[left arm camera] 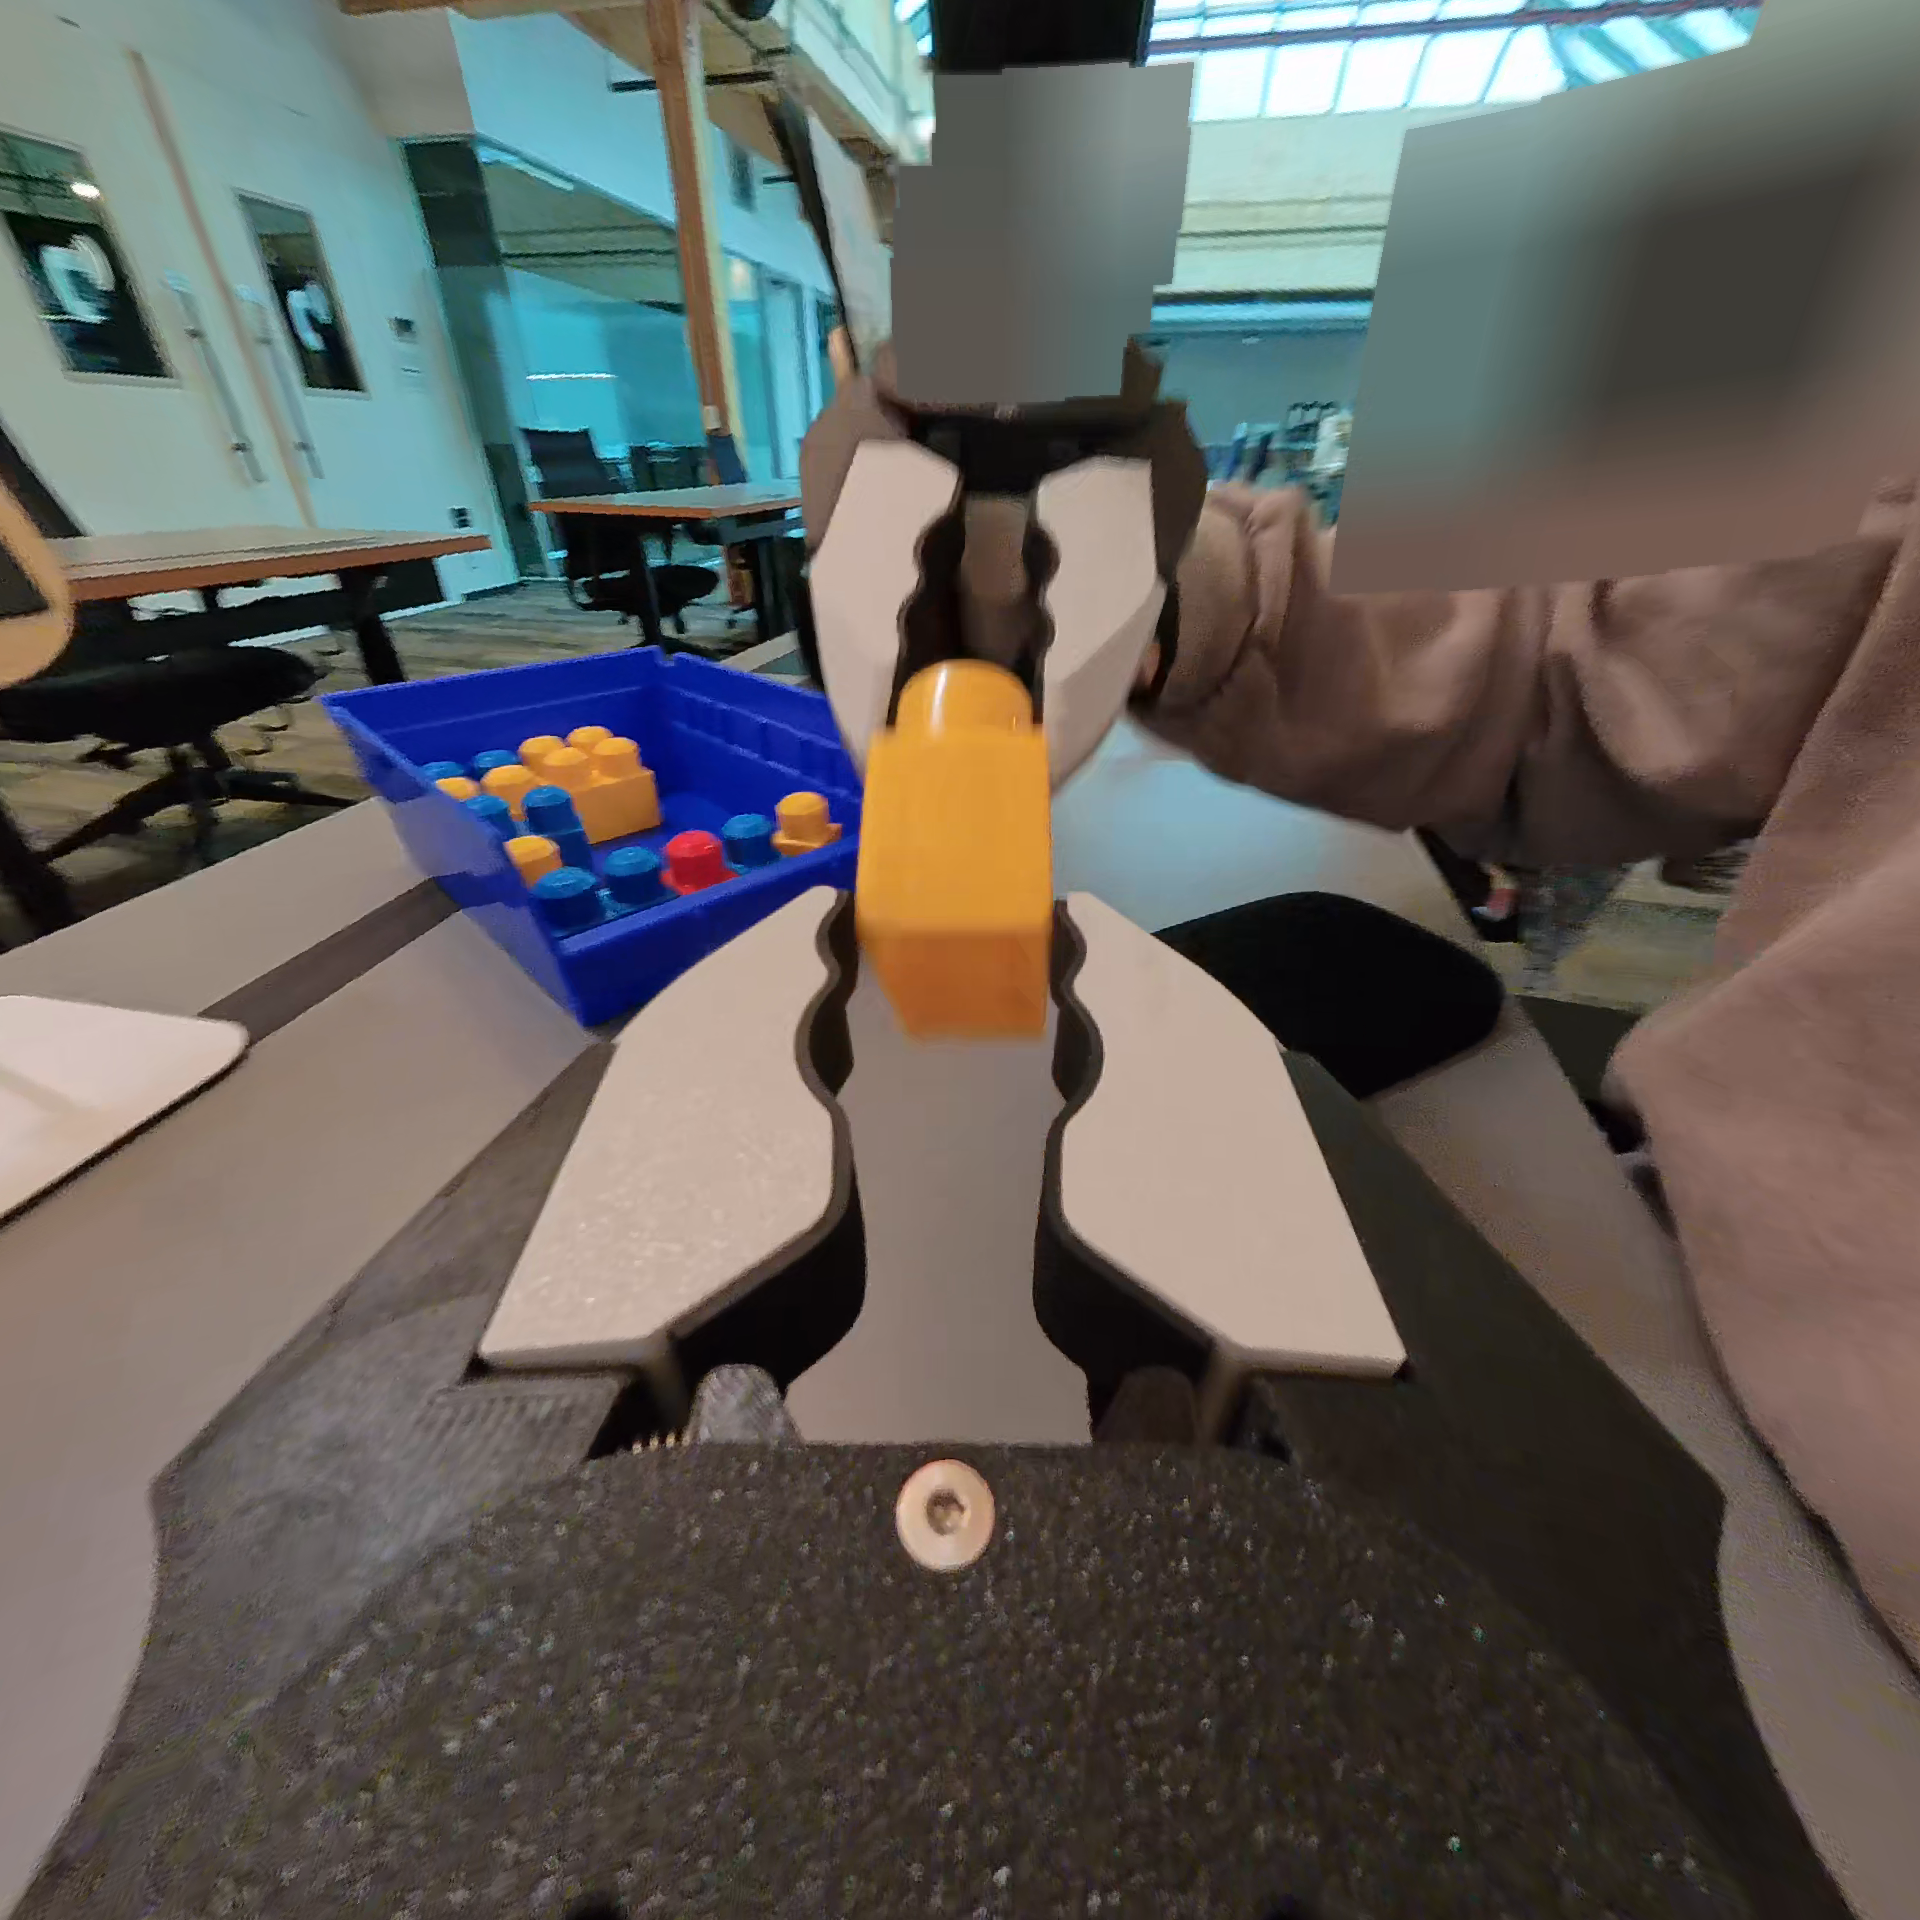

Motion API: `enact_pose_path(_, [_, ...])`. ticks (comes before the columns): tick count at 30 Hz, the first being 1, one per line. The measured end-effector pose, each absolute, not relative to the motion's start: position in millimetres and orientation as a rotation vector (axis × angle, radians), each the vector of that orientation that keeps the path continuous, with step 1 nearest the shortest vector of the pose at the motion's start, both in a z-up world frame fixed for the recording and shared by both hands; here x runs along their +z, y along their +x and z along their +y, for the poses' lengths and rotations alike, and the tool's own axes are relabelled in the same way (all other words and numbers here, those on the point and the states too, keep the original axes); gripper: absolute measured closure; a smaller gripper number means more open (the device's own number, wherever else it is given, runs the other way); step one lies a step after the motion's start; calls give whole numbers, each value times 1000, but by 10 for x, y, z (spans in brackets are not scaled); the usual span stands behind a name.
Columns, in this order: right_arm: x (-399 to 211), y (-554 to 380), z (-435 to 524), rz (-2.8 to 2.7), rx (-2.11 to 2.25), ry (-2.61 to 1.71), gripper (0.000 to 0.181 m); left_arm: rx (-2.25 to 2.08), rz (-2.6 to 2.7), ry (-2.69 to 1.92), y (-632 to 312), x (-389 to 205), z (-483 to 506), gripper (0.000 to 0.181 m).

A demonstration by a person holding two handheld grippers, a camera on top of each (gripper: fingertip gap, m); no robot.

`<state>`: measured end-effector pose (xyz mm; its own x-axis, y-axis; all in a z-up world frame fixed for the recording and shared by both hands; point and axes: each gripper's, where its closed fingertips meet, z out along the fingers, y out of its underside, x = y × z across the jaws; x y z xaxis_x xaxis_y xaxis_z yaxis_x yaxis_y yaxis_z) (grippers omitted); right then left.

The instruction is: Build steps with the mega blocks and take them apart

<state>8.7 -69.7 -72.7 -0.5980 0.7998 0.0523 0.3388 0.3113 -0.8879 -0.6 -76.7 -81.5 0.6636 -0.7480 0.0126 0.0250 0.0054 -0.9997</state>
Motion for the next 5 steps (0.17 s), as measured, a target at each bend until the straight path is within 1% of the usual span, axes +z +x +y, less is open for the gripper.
enact_pose_path(2, [-580,158,-451,-2109,1151,-1054,153,-608,605,-1469,-117,-824,-710,158])
enact_pose_path(5, [-425,272,280,-2103,874,-1211,153,-539,523,-1470,-319,-787,-644,172])
